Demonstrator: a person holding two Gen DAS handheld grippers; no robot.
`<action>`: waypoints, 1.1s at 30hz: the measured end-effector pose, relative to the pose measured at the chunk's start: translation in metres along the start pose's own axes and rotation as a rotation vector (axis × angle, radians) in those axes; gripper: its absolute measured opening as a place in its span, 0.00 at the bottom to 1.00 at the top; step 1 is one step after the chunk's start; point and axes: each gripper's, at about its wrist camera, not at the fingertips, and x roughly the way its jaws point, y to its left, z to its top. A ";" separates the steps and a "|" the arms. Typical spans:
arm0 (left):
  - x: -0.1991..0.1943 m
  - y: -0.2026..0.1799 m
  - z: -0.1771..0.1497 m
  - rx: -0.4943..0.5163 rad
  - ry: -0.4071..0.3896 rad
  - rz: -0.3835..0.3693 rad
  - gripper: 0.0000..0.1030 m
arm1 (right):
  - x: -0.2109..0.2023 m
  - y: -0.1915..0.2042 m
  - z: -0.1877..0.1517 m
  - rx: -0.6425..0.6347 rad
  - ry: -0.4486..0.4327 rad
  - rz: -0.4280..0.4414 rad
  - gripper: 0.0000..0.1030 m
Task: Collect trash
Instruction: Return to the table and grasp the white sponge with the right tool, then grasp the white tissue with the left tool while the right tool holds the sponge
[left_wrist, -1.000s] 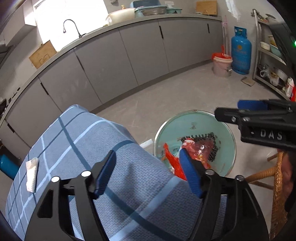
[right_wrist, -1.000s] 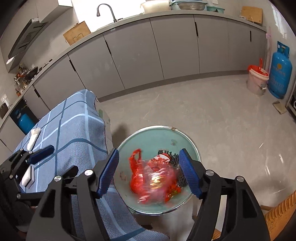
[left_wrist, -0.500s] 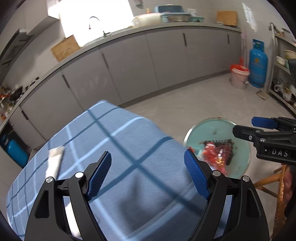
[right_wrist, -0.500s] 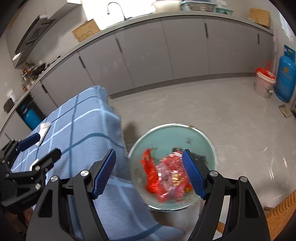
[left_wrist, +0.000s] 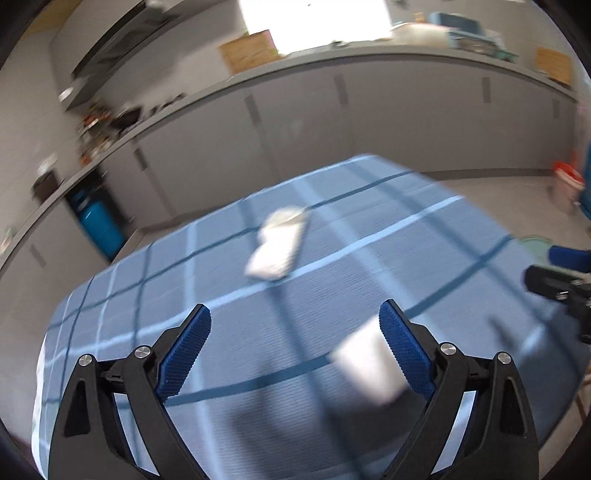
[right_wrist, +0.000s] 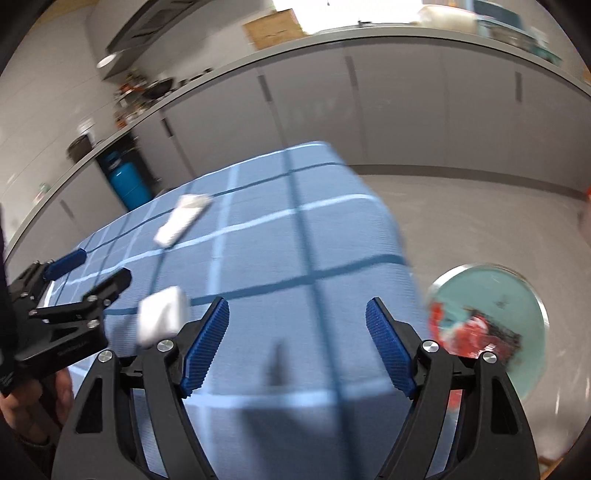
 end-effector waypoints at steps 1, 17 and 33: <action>0.005 0.013 -0.005 -0.020 0.020 0.017 0.89 | 0.004 0.012 0.001 -0.017 0.005 0.012 0.76; 0.032 0.102 -0.045 -0.177 0.107 0.090 0.90 | 0.064 0.120 -0.010 -0.209 0.122 0.071 0.85; 0.057 0.075 -0.007 -0.154 0.083 0.006 0.90 | 0.059 0.080 0.007 -0.154 0.074 -0.026 0.52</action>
